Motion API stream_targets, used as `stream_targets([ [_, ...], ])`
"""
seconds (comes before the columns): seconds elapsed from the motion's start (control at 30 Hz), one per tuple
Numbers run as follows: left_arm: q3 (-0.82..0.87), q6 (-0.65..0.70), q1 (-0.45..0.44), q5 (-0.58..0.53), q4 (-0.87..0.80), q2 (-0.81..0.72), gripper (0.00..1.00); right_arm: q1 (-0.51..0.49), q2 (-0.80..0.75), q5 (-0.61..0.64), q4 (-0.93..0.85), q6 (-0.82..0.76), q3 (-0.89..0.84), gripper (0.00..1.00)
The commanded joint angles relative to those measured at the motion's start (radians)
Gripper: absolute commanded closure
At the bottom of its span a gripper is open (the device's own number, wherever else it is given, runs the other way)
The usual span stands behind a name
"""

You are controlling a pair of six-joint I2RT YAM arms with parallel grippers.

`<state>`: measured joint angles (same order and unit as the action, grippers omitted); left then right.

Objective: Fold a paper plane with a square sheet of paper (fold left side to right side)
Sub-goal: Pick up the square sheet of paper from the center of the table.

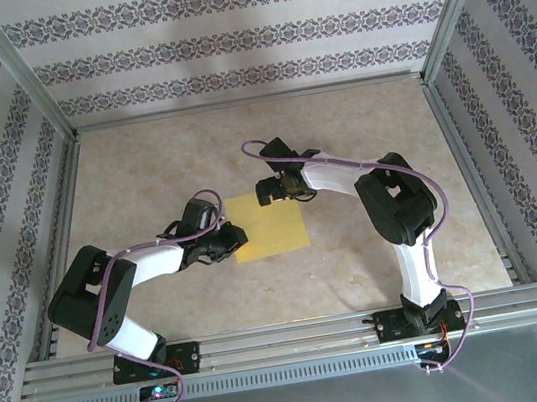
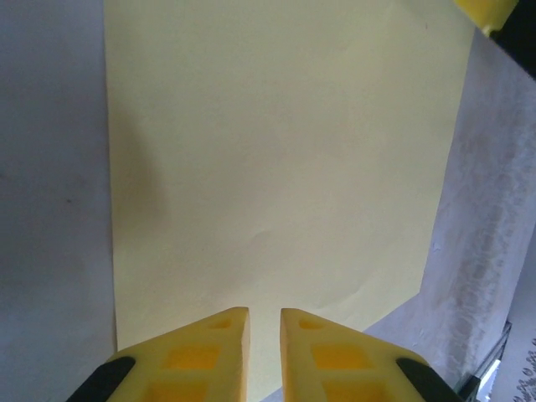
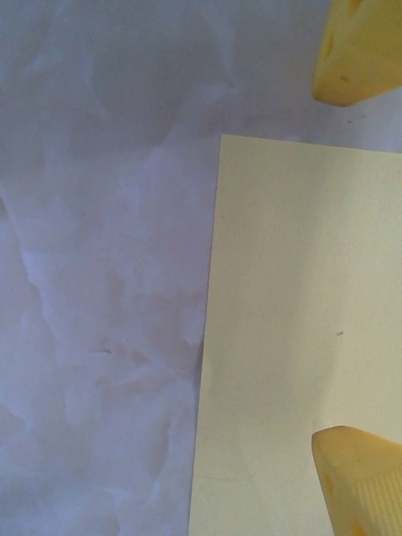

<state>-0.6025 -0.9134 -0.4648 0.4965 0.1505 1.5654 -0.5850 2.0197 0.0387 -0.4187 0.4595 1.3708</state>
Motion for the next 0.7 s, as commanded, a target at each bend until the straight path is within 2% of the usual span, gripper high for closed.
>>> stream_targets([
  [0.0,-0.007,0.022,-0.016,-0.025,-0.021,0.018,0.84,-0.006,-0.006,-0.015,-0.021,-0.012,-0.028,0.02],
  [0.67,0.004,0.015,-0.017,-0.023,-0.014,0.062,0.89,-0.067,-0.015,-0.067,-0.083,0.022,-0.018,0.02],
])
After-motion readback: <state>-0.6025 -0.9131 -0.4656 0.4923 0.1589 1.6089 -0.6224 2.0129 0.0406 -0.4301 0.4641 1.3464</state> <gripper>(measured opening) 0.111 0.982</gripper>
